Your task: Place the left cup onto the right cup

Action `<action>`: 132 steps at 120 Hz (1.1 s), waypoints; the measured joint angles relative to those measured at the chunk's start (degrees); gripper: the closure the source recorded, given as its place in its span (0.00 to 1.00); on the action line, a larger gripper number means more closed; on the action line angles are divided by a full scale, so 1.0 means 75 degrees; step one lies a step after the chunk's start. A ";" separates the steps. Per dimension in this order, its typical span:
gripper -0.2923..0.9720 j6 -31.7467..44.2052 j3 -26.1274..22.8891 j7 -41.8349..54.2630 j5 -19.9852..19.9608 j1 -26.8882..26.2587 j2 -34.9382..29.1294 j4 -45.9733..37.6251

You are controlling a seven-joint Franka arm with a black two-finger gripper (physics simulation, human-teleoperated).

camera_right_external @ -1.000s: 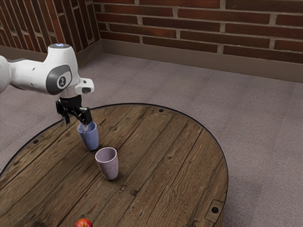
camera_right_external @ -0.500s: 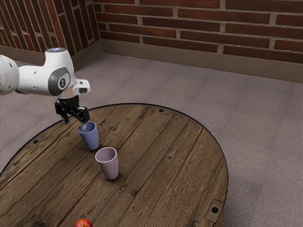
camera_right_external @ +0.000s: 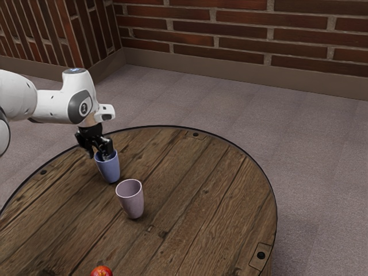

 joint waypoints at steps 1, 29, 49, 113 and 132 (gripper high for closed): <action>0.49 0.0005 0.0000 0.0004 -0.0001 -0.0004 -0.0003 0.0000; 0.76 0.0070 -0.0046 0.0085 -0.0016 -0.0046 -0.0047 0.0001; 0.82 0.0076 -0.0060 0.0114 -0.0012 -0.0068 -0.0107 0.0000; 0.85 -0.1161 -0.0144 -0.0219 -0.0006 -0.0695 -0.3450 -0.1553; 0.85 -0.1524 -0.0390 -0.0560 -0.0188 -0.0823 -0.4265 -0.2200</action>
